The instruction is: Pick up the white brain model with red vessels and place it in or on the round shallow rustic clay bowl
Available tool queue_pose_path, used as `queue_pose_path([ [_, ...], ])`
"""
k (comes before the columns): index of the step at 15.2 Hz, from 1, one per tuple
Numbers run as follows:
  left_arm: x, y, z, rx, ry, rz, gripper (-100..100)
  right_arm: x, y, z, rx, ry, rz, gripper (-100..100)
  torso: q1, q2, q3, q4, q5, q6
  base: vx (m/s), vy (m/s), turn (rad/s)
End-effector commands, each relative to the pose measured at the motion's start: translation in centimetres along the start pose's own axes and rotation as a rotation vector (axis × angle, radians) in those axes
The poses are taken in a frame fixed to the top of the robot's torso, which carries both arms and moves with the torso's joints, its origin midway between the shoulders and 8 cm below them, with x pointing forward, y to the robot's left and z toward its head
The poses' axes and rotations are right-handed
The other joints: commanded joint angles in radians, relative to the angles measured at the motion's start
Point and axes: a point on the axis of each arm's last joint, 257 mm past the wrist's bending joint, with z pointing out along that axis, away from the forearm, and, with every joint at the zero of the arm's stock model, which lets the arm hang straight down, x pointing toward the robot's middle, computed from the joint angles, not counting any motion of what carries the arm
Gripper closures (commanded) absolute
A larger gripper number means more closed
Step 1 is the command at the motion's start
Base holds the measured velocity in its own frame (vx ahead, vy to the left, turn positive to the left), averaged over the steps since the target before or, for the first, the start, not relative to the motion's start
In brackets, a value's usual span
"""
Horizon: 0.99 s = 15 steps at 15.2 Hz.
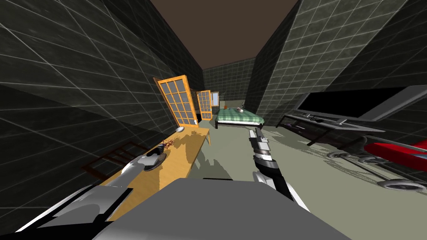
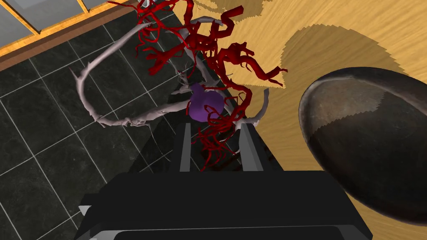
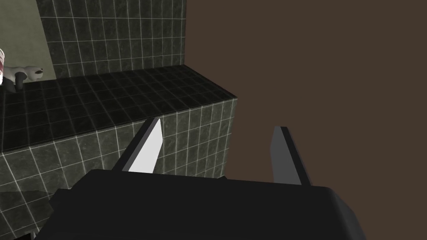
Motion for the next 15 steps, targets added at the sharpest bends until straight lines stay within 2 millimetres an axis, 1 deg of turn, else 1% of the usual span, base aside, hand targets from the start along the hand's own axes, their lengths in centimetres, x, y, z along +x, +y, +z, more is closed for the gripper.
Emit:
queue_pose_path([
  [1, -0.5, 0.9, 0.0, -0.024, -0.011, -0.036, 100, 0.0, 0.0, 0.0, 0.0, 0.0, 0.0, 0, 0.0, 0.0, 0.0, 0.0, 0.0, 0.0, -0.19, 0.11, -0.101],
  [9, -1.8, 4.6, -0.1, -0.122, -0.057, -0.176, 100, 0.0, 0.0, 0.0, 0.0, 0.0, 0.0, 0, 0.001, 0.001, 0.001, 0.001, 0.0, -0.001, -0.222, 0.114, -0.133],
  [11, -2.1, 5.1, -0.2, -0.137, -0.067, -0.204, 100, 0.0, 0.0, 0.0, 0.0, 0.0, 0.0, 0, 0.001, 0.002, 0.001, 0.001, 0.0, -0.001, -0.217, 0.132, -0.119],
  [12, -2.0, 4.7, -0.1, -0.127, -0.06, -0.182, 100, 0.0, 0.0, 0.0, 0.0, 0.0, 0.0, 0, 0.002, 0.001, 0.001, 0.001, 0.0, -0.001, -0.121, 0.069, -0.046],
  [13, -2.0, 4.9, -0.1, -0.131, -0.062, -0.187, -100, 0.0, 0.0, 0.0, 0.0, 0.0, 0.0, 0, -0.001, -0.003, 0.0, 0.001, -0.001, -0.001, -0.046, 0.028, 0.002],
  [15, -2.1, 4.9, -0.1, -0.132, -0.063, -0.186, -100, 0.0, 0.0, 0.0, 0.0, 0.0, 0.0, 0, -0.006, -0.01, -0.005, 0.0, -0.002, 0.0, -0.018, 0.011, 0.002],
])
